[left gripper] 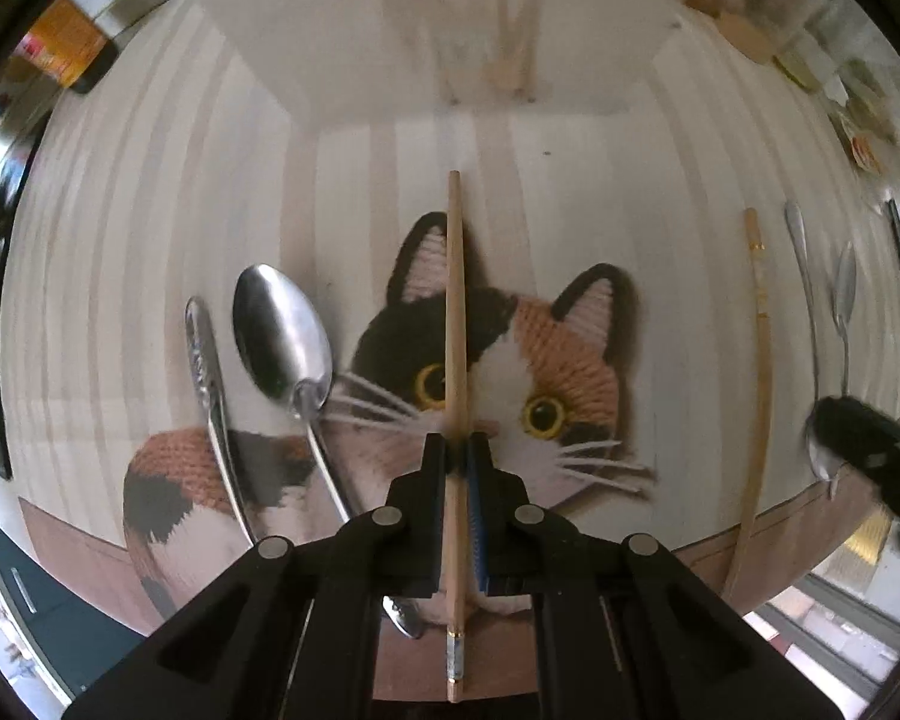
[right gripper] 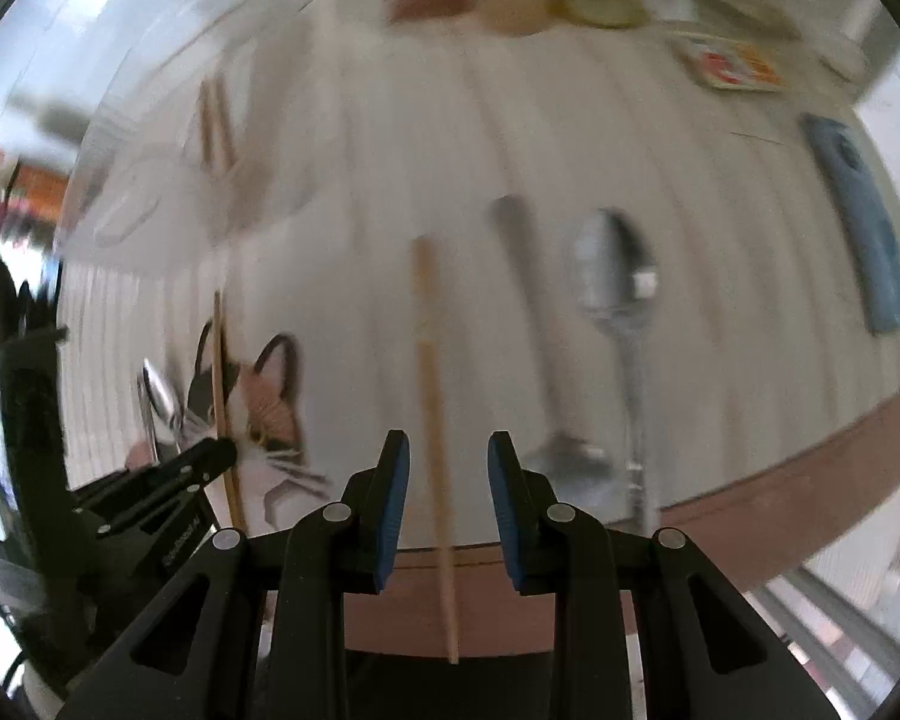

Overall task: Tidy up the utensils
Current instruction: 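Grasp a plain chopstick with left tool while right grasps a gold-banded chopstick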

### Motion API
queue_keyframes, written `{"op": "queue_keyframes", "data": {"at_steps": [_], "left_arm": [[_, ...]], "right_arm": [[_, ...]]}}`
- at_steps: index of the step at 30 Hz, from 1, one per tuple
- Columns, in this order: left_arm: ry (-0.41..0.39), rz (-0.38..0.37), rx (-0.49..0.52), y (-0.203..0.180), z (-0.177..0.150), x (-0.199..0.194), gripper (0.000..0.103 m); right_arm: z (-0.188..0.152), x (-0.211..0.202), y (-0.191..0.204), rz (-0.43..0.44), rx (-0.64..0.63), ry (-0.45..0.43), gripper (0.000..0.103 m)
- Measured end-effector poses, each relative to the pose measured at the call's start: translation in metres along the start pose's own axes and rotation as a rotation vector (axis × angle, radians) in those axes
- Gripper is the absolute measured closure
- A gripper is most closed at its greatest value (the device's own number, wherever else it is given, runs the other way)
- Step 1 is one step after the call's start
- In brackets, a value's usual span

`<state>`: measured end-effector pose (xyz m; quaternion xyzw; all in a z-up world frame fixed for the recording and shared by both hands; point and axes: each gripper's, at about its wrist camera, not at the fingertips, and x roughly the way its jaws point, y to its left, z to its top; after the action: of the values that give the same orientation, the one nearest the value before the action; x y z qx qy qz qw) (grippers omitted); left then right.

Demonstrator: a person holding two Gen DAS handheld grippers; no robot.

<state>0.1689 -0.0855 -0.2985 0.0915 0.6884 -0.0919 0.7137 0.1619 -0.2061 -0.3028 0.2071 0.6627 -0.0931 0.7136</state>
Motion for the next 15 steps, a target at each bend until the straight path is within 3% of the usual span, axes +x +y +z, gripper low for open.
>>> {"op": "queue_keyframes", "data": {"at_steps": [5,8,11,15], "left_arm": [[-0.007,-0.009,-0.008,0.015,0.002,-0.001,0.098],[-0.012,-0.013,-0.011,0.016,-0.003,-0.001,0.098],[-0.013,-0.015,-0.011,0.019,-0.003,-0.003,0.098],[-0.016,-0.020,-0.011,0.018,-0.004,0.000,0.098]], "right_arm": [[-0.007,0.031,0.018,-0.132,-0.084,0.028,0.074],[-0.011,0.030,0.027,-0.192,-0.121,0.007,0.084],[-0.014,0.027,0.032,-0.185,-0.146,0.004,0.096],[-0.023,0.025,0.037,-0.173,-0.198,0.011,0.096]]}}
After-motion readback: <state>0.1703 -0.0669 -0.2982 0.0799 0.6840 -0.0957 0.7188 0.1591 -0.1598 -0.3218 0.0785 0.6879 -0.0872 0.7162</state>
